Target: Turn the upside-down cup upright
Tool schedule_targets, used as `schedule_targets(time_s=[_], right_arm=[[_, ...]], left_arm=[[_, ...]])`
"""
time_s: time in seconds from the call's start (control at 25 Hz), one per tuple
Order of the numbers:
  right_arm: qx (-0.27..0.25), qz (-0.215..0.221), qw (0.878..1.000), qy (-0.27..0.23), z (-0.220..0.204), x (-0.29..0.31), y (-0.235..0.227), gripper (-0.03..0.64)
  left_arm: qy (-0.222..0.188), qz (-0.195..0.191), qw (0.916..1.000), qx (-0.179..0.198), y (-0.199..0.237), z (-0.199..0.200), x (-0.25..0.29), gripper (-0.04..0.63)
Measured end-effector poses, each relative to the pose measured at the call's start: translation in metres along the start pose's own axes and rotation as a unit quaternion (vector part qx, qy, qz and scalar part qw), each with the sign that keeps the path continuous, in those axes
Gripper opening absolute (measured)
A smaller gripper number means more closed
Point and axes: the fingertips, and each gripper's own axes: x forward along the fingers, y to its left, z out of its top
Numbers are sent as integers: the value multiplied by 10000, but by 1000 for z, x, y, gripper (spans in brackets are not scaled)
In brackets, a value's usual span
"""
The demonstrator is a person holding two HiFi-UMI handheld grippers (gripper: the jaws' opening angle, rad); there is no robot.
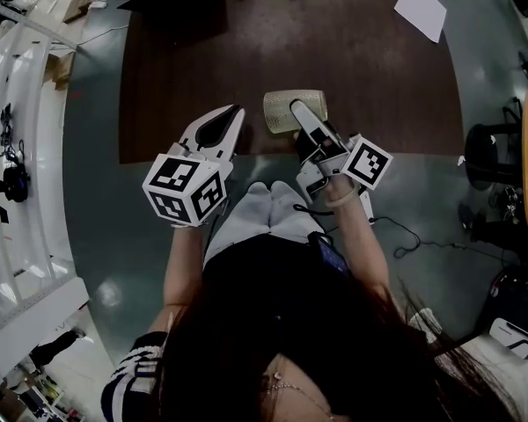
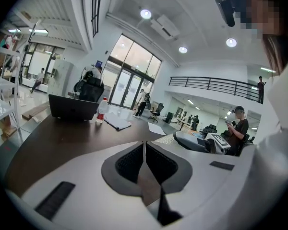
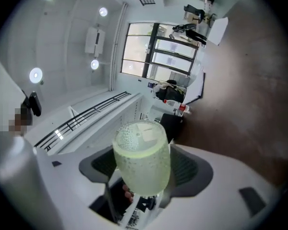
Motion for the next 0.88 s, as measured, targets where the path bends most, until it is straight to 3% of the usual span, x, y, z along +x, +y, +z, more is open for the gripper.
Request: schedule_targets(time_s=[0.48,0.64,0.88], right_arm=[[1419,623,9874,-307,2,-19,5,353],[1885,898,9770,-426,0,-24,11,353],[1987,1026,9740,-361,-4,-23,16,353]], left_arm=[[84,-653,9978,38,-33,-3,-2,67],[266,-996,9946,80,-44,-12,-5,122],[406,-1377,9896,97,-58,-19,-4,251]])
